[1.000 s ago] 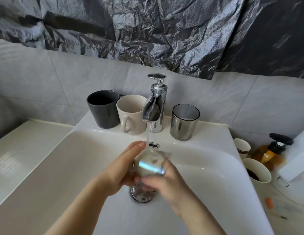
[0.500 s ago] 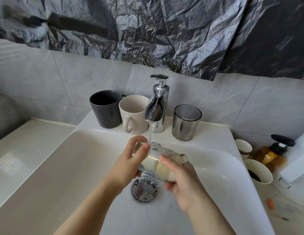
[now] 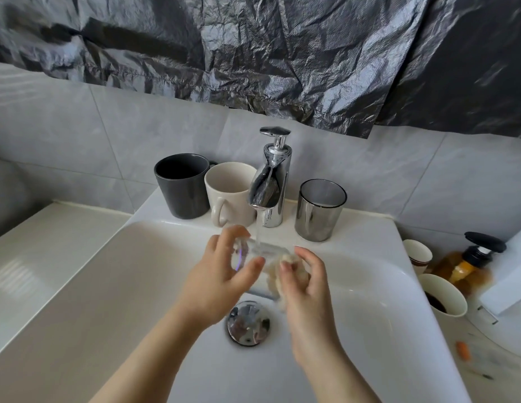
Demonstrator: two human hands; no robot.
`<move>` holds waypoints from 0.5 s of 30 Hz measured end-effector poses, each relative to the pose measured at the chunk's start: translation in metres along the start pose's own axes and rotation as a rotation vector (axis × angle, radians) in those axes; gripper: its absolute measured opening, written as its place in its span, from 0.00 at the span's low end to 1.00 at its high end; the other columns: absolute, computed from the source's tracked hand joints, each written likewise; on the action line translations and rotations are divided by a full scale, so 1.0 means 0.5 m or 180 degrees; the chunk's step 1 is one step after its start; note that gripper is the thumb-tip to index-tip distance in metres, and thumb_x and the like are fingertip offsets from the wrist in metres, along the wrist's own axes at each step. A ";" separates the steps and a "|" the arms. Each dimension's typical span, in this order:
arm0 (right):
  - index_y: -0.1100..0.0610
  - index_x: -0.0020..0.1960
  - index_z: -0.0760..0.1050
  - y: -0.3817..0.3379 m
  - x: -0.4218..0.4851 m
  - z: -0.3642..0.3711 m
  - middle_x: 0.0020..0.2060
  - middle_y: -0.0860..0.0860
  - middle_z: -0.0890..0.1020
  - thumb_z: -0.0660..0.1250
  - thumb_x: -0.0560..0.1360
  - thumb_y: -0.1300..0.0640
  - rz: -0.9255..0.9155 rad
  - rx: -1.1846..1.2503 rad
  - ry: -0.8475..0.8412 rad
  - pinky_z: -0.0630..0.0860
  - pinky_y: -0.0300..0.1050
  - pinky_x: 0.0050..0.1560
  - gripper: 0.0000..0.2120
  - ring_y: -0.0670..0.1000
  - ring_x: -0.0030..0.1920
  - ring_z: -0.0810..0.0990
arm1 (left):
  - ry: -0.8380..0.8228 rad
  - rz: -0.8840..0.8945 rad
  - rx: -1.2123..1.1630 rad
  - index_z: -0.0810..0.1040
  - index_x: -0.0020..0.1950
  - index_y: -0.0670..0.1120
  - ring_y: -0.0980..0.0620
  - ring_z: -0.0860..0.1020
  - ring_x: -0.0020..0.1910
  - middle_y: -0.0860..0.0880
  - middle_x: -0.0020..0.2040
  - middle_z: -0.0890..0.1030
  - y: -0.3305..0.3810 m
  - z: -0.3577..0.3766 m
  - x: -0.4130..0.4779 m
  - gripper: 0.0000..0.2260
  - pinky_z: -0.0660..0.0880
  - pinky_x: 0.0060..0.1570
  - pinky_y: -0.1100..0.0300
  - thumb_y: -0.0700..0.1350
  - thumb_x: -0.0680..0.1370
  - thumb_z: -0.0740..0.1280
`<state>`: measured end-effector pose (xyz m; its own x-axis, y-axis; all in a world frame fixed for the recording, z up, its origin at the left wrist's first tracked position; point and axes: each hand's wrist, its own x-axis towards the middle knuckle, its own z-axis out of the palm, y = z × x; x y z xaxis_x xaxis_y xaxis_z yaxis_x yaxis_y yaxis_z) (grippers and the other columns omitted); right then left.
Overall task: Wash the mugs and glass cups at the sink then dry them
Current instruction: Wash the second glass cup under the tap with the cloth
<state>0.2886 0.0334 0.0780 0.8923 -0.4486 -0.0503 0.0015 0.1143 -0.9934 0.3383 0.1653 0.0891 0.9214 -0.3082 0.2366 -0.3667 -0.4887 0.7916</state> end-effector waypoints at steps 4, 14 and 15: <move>0.58 0.44 0.78 -0.007 0.032 -0.017 0.38 0.56 0.82 0.61 0.79 0.50 0.1247 0.0935 0.0115 0.76 0.43 0.39 0.13 0.52 0.35 0.81 | -0.0345 0.0749 0.0772 0.60 0.58 0.65 0.54 0.74 0.37 0.59 0.55 0.69 0.027 0.006 -0.019 0.23 0.68 0.44 0.62 0.68 0.64 0.55; 0.29 0.52 0.68 0.004 -0.031 0.022 0.51 0.30 0.77 0.64 0.65 0.41 -0.1185 -0.1041 -0.0274 0.70 0.24 0.49 0.16 0.34 0.52 0.76 | -0.0078 -0.2821 -0.3322 0.74 0.45 0.47 0.53 0.63 0.18 0.45 0.31 0.74 0.022 0.018 0.000 0.13 0.55 0.18 0.73 0.57 0.75 0.61; 0.27 0.51 0.68 0.005 -0.028 0.018 0.49 0.29 0.78 0.64 0.65 0.39 -0.1200 -0.1161 -0.0179 0.70 0.23 0.47 0.16 0.33 0.51 0.76 | -0.0160 -0.2846 -0.3308 0.73 0.46 0.47 0.53 0.63 0.19 0.45 0.32 0.74 0.025 0.020 -0.004 0.14 0.56 0.18 0.72 0.57 0.75 0.62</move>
<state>0.2801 0.0477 0.0772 0.8830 -0.3497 0.3131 0.1789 -0.3661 -0.9132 0.3306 0.1517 0.0930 0.7770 -0.2542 -0.5759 0.6293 0.2896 0.7212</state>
